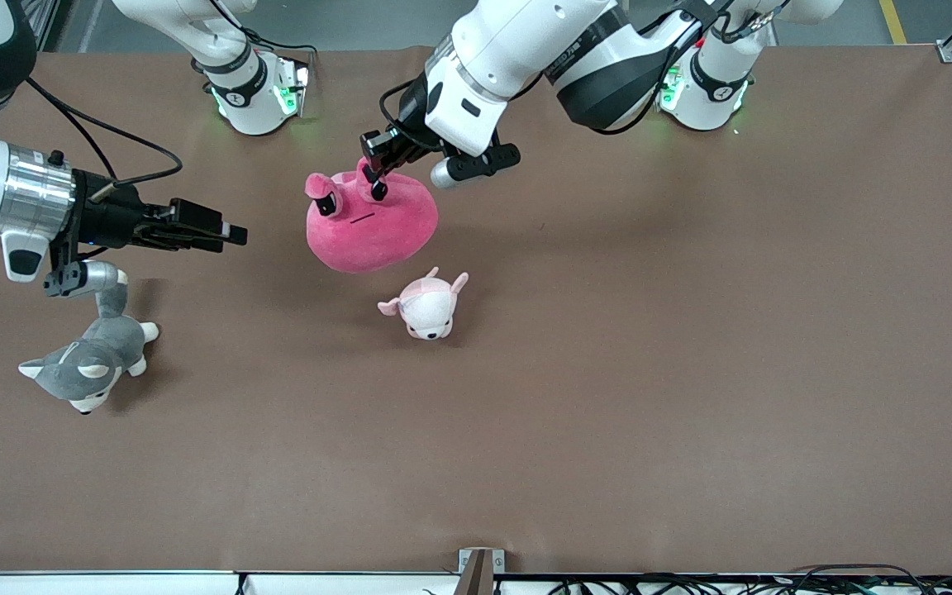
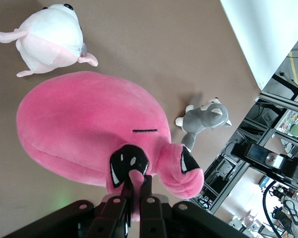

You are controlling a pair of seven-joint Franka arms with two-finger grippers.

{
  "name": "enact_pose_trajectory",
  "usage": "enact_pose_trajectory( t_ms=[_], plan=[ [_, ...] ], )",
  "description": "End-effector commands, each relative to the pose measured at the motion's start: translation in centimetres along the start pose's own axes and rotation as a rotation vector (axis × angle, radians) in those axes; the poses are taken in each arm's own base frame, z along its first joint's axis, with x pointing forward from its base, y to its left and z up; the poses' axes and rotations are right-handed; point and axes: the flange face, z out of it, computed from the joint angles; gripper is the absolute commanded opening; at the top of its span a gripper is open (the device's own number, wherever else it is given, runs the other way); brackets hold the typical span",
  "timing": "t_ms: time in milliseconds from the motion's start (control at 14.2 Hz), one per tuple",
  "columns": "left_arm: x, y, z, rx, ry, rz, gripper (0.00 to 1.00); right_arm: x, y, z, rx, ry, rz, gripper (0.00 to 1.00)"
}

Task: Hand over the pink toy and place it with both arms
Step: 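Grasp the pink plush with the right gripper beside the left gripper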

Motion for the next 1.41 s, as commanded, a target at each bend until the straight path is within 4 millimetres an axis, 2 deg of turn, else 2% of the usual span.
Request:
enact_pose_trajectory(
  t_ms=[0, 141, 704, 986, 1127, 1338],
  plan=[
    [0.0, 0.7, 0.2, -0.018, 0.011, -0.007, 0.00, -0.3, -2.1, 1.2, 0.024, -0.027, 0.000, 0.63],
    [0.2, 0.6, 0.4, -0.015, 0.013, -0.009, 0.00, -0.5, -3.0, 1.2, 0.015, -0.025, -0.002, 0.63],
    [0.1, 0.6, 0.4, -0.019, 0.014, -0.007, 0.00, -2.3, -7.5, 5.3, -0.019, -0.089, -0.060, 0.64],
    [0.1, 0.6, 0.5, -0.017, 0.014, -0.007, 0.00, -2.6, -7.8, 6.0, -0.068, -0.090, -0.066, 0.65],
    [0.1, 0.6, 0.4, -0.019, 0.014, -0.007, 0.00, -3.3, -8.8, 7.2, -0.128, -0.098, -0.100, 0.65],
    [0.1, 0.7, 0.3, -0.019, 0.019, -0.002, 0.00, -3.5, -9.0, 7.6, -0.126, -0.108, -0.100, 0.65]
  ],
)
